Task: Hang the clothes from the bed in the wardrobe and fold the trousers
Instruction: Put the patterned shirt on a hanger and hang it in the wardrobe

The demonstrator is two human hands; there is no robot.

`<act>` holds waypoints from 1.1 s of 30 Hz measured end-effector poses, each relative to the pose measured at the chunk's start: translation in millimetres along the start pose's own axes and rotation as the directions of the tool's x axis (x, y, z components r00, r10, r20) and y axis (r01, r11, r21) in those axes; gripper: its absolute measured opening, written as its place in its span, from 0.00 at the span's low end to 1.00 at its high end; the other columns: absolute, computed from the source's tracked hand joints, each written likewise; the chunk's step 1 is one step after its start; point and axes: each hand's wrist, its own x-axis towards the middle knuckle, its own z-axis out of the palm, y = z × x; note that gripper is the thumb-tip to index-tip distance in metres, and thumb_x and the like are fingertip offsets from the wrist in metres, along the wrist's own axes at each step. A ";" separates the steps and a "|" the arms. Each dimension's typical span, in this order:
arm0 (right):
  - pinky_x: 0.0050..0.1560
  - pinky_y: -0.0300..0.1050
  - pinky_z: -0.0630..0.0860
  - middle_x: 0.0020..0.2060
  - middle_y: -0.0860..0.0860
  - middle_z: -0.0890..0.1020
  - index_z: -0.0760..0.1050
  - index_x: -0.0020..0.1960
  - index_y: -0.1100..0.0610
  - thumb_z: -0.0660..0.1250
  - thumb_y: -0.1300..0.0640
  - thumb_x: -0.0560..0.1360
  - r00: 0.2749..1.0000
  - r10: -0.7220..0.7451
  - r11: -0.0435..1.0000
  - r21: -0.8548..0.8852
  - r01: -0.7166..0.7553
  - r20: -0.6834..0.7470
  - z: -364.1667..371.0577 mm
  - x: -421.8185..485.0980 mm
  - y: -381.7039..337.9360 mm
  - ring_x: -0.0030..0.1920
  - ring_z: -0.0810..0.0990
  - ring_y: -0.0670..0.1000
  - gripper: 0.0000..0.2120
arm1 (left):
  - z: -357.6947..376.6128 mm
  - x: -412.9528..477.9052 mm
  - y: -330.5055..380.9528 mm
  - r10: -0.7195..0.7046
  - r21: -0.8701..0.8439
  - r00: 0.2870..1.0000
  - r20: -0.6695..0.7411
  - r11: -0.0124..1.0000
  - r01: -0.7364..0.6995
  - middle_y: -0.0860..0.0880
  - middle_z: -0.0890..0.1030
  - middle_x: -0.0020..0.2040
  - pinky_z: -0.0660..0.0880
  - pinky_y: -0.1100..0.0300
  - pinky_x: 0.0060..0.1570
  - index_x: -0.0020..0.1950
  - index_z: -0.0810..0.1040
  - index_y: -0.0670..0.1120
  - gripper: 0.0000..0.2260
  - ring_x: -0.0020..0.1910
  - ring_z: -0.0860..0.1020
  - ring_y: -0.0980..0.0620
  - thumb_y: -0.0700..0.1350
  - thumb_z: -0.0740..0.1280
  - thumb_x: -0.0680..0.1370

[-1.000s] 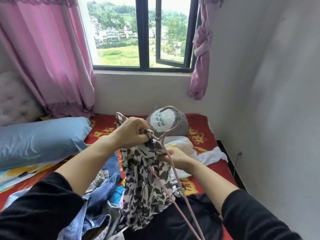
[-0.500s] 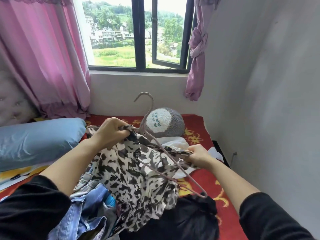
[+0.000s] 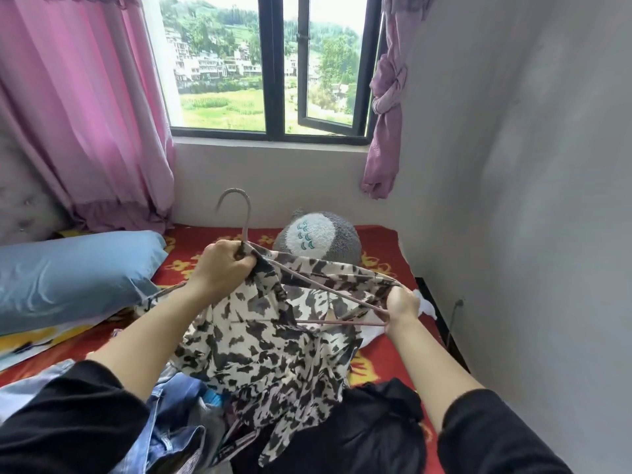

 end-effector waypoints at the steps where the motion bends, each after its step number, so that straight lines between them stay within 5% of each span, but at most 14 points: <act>1: 0.38 0.43 0.75 0.33 0.50 0.78 0.77 0.37 0.55 0.52 0.68 0.71 0.997 -0.050 0.997 -0.053 0.047 -0.054 -0.1 0.6 -1.3 0.34 0.75 0.52 0.17 | -0.5 -0.8 0.3 0.006 0.001 1.000 0.008 1.000 -0.006 0.55 0.78 0.26 0.66 0.63 0.26 0.32 0.79 0.47 0.11 0.26 0.74 0.58 0.46 0.65 0.74; 5: 0.32 0.43 0.63 0.30 0.52 0.69 0.70 0.32 0.59 0.50 0.69 0.70 0.989 -0.143 0.971 -0.199 0.133 -0.034 -3.8 4.1 -4.6 0.31 0.65 0.51 0.14 | -5.8 -4.6 -1.9 0.010 -0.022 0.999 0.043 1.000 -0.009 0.57 0.76 0.24 0.65 0.63 0.27 0.31 0.77 0.49 0.12 0.25 0.73 0.59 0.47 0.64 0.75; 8: 0.36 0.46 0.64 0.34 0.55 0.72 0.74 0.37 0.66 0.52 0.68 0.71 0.993 -0.119 0.955 -0.277 0.107 -0.025 -9.7 13.2 -4.9 0.35 0.68 0.53 0.13 | -9.5 -7.6 -2.9 0.019 -0.054 0.997 0.072 0.998 -0.015 0.59 0.76 0.23 0.65 0.64 0.26 0.27 0.74 0.51 0.15 0.22 0.71 0.60 0.46 0.64 0.75; 12: 0.36 0.48 0.58 0.31 0.55 0.73 0.70 0.30 0.65 0.51 0.62 0.73 0.914 -0.396 0.664 -0.660 0.352 0.089 -15.0 10.4 -17.3 0.37 0.69 0.56 0.16 | -13.8 -10.2 -1.9 0.071 0.044 0.995 0.067 0.996 -0.074 0.54 0.77 0.25 0.70 0.57 0.28 0.30 0.74 0.47 0.14 0.24 0.73 0.55 0.47 0.63 0.76; 14: 0.38 0.47 0.60 0.31 0.54 0.74 0.69 0.29 0.62 0.53 0.63 0.74 0.897 -0.431 0.621 -0.691 0.371 0.094 -13.3 8.5 -23.3 0.37 0.70 0.57 0.16 | -13.1 -10.9 -0.1 0.110 0.124 0.993 0.042 0.986 -0.114 0.54 0.77 0.26 0.68 0.58 0.27 0.30 0.73 0.47 0.14 0.26 0.74 0.53 0.48 0.62 0.76; 16: 0.39 0.47 0.63 0.31 0.54 0.74 0.69 0.29 0.60 0.54 0.65 0.75 0.912 -0.396 0.670 -0.645 0.367 0.107 -7.2 7.9 -28.9 0.38 0.72 0.57 0.16 | -9.6 -11.5 2.7 0.127 0.198 0.991 0.034 0.971 -0.132 0.55 0.76 0.27 0.64 0.61 0.26 0.31 0.73 0.49 0.14 0.27 0.74 0.56 0.48 0.62 0.77; 19: 0.34 0.45 0.72 0.32 0.54 0.78 0.77 0.37 0.61 0.54 0.68 0.74 0.926 -0.240 0.887 -0.323 0.331 0.291 6.1 -7.2 -34.5 0.33 0.75 0.52 0.15 | -0.5 -8.9 9.7 0.096 0.258 0.995 0.027 0.961 -0.100 0.56 0.76 0.30 0.62 0.63 0.27 0.35 0.74 0.49 0.13 0.29 0.73 0.58 0.49 0.61 0.78; 23: 0.29 0.41 0.75 0.33 0.55 0.77 0.75 0.40 0.58 0.57 0.71 0.72 0.750 -0.084 0.988 -0.041 0.147 0.656 16.6 -35.1 -35.8 0.30 0.76 0.49 0.12 | 9.3 -5.1 19.6 0.033 0.256 0.999 0.016 0.966 -0.036 0.53 0.76 0.36 0.68 0.57 0.36 0.38 0.74 0.51 0.10 0.36 0.73 0.49 0.49 0.59 0.78; 26: 0.39 0.45 0.79 0.41 0.58 0.83 0.81 0.43 0.61 0.67 0.69 0.68 0.601 0.057 0.971 -0.184 0.153 0.797 19.2 -44.9 -35.6 0.40 0.83 0.54 0.07 | 9.2 -4.1 25.2 -0.002 0.177 0.999 -0.034 0.984 0.008 0.51 0.77 0.38 0.70 0.55 0.39 0.42 0.77 0.48 0.11 0.38 0.75 0.46 0.50 0.59 0.79; 28: 0.46 0.49 0.81 0.46 0.58 0.85 0.83 0.47 0.62 0.71 0.61 0.66 0.615 0.124 0.803 -0.443 0.398 0.778 20.3 -47.3 -36.8 0.45 0.83 0.55 0.10 | 2.9 -0.5 27.4 -0.016 0.092 0.998 -0.061 0.995 0.022 0.51 0.79 0.36 0.69 0.56 0.39 0.40 0.79 0.49 0.10 0.39 0.77 0.46 0.48 0.61 0.78; 31: 0.40 0.35 0.77 0.43 0.52 0.86 0.84 0.44 0.55 0.64 0.65 0.68 0.709 -0.171 0.587 -0.507 0.631 0.684 25.1 -46.8 -45.4 0.42 0.81 0.49 0.12 | -14.5 5.6 29.0 -0.032 -0.024 0.997 -0.066 0.999 0.030 0.56 0.79 0.29 0.69 0.61 0.34 0.34 0.79 0.52 0.11 0.34 0.77 0.54 0.45 0.63 0.75; 33: 0.42 0.31 0.72 0.47 0.51 0.83 0.82 0.49 0.56 0.62 0.67 0.69 0.677 -0.463 0.492 -0.469 0.733 0.572 32.0 -48.1 -59.5 0.44 0.78 0.45 0.14 | -28.6 8.4 32.4 -0.017 -0.088 0.997 -0.079 0.996 0.010 0.58 0.78 0.25 0.68 0.70 0.29 0.31 0.79 0.55 0.12 0.29 0.75 0.60 0.44 0.65 0.73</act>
